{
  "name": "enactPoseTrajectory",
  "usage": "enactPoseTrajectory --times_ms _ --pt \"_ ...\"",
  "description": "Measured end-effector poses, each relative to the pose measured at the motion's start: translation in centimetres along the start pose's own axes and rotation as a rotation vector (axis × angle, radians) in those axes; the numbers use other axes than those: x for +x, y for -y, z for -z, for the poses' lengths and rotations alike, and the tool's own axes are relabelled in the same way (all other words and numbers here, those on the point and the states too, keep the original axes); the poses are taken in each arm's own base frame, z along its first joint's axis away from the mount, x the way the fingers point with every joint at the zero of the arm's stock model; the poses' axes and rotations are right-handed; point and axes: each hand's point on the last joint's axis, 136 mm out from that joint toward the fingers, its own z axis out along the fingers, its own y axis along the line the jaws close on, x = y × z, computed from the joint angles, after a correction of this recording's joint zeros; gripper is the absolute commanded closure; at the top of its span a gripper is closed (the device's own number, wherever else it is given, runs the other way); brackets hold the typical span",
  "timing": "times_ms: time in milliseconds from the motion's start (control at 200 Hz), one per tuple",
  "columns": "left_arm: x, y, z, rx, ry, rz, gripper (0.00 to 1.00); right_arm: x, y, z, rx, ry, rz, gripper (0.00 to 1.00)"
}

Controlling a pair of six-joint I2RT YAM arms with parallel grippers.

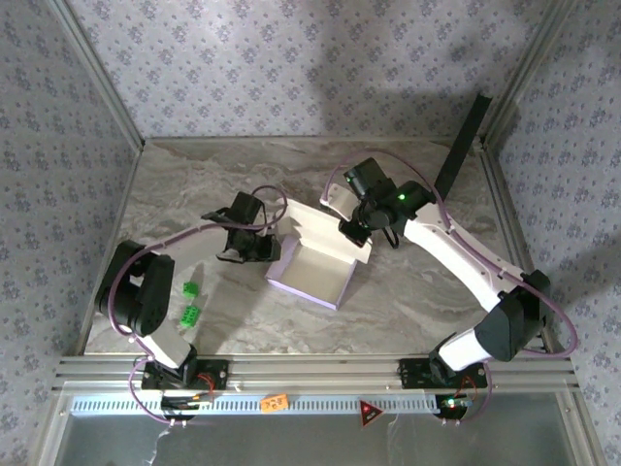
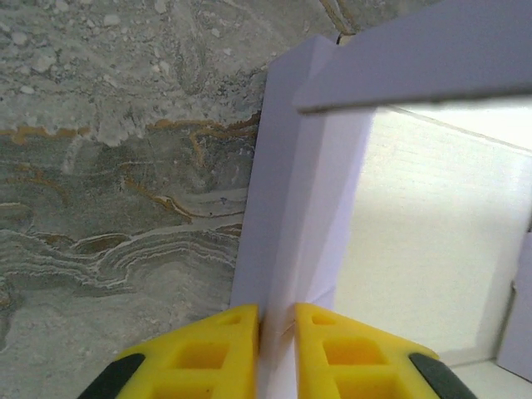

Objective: Fold the paper box

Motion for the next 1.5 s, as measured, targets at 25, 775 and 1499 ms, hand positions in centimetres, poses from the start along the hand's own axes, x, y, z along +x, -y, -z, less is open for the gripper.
enactPoseTrajectory --times_ms 25,775,1499 --pt "0.0 0.0 -0.1 -0.010 0.004 -0.005 0.83 0.0 0.0 0.0 -0.001 -0.001 -0.006 1.00" --pt "0.4 -0.5 -1.4 -0.261 0.128 -0.142 0.97 0.2 -0.6 0.3 -0.030 -0.010 -0.148 1.00" --pt "-0.1 0.1 -1.7 -0.377 0.168 -0.237 0.81 0.8 -0.7 0.8 -0.031 -0.026 -0.189 0.88"
